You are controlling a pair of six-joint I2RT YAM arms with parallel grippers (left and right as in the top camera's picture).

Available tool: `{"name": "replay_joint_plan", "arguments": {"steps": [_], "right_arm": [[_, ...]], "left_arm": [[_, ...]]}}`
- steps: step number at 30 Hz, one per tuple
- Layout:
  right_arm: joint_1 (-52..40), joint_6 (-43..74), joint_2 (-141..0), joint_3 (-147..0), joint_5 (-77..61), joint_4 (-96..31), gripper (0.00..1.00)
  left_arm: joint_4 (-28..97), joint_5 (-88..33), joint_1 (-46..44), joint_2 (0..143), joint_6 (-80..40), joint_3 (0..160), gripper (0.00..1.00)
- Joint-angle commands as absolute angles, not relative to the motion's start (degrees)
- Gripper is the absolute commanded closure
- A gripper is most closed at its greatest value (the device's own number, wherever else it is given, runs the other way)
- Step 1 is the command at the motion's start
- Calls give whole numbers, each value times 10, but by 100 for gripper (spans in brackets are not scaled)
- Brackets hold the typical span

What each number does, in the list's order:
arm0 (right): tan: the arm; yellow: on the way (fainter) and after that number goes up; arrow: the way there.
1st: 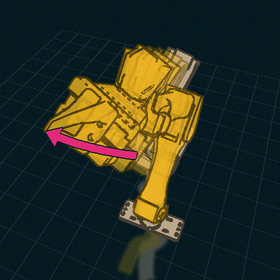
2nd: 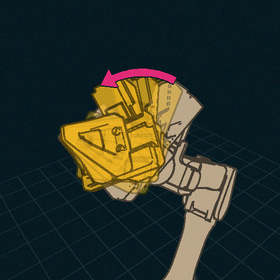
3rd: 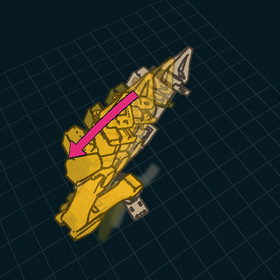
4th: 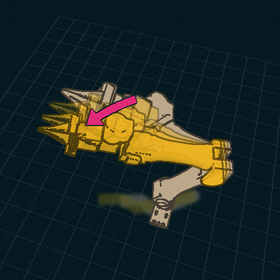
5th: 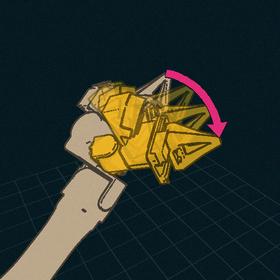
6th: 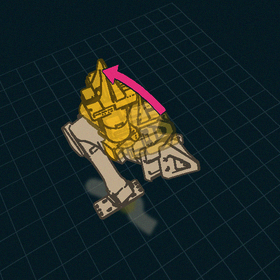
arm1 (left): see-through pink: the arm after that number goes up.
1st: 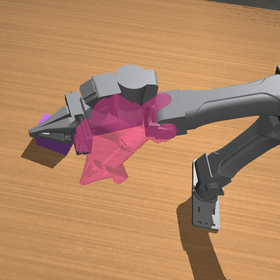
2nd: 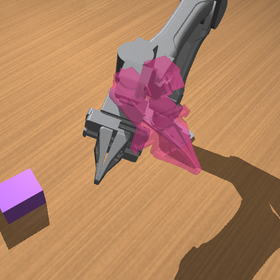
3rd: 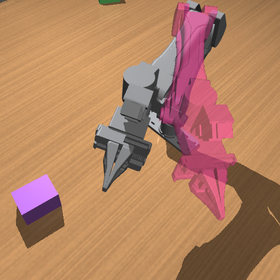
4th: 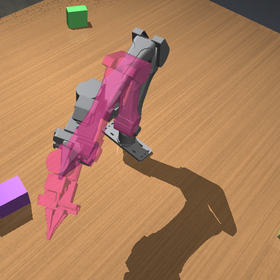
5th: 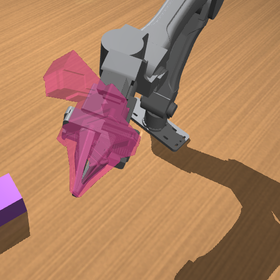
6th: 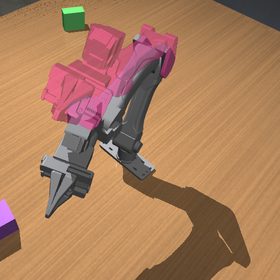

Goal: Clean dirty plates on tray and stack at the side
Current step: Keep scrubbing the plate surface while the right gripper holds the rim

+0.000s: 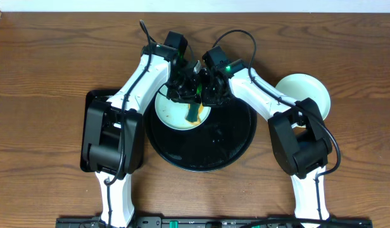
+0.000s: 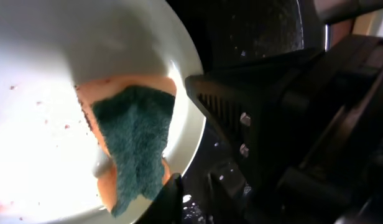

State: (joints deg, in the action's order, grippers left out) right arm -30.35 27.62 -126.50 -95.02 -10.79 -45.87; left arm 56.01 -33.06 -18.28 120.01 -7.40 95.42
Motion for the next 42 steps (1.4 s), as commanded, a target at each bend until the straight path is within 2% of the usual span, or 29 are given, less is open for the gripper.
{"name": "replay_joint_plan", "arguments": {"steps": [1, 2, 5, 8, 10, 11, 12, 15, 21, 33, 36, 38, 39, 40, 42], "right_arm": [[-299, 272, -1277, -943, -123, -464, 99], [-299, 272, -1277, -943, -123, -464, 99], [-299, 272, -1277, -943, -123, -467, 99], [-299, 272, -1277, -943, -123, -470, 99], [-299, 272, -1277, -943, -123, -471, 99], [-298, 272, -1277, -943, -123, -471, 99], [-297, 272, -1277, -943, -123, -471, 99], [-293, 272, -1277, -943, -126, -474, 99], [-287, 272, -1277, -943, -127, -480, 99], [-285, 272, -1277, -943, -127, -485, 99], [-285, 272, -1277, -943, -127, -486, 99], [-285, 272, -1277, -943, -127, -487, 99], [-285, 272, -1277, -943, -127, -488, 99], [-285, 272, -1277, -943, -127, -489, 99], [-285, 272, -1277, -943, -127, -489, 99]], "left_arm": [[560, -341, -182, 1199, -80, 941, 51], [560, -341, -182, 1199, -80, 939, 44], [561, -341, -182, 1200, -79, 930, 42], [562, -341, -182, 1200, -76, 919, 36], [559, -341, -183, 1200, -73, 911, 37], [558, -341, -183, 1200, -73, 907, 43], [557, -341, -182, 1200, -73, 902, 43], [556, -338, -182, 1200, -71, 889, 35], [562, -316, -182, 1200, -60, 882, 29], [542, -316, -182, 1242, -58, 882, 31], [530, -340, -183, 1251, -58, 882, 39], [525, -340, -185, 1254, -58, 882, 51], [522, -340, -185, 1256, -58, 882, 65], [519, -340, -185, 1257, -58, 882, 91], [512, -326, -184, 1258, -68, 882, 93]]}}
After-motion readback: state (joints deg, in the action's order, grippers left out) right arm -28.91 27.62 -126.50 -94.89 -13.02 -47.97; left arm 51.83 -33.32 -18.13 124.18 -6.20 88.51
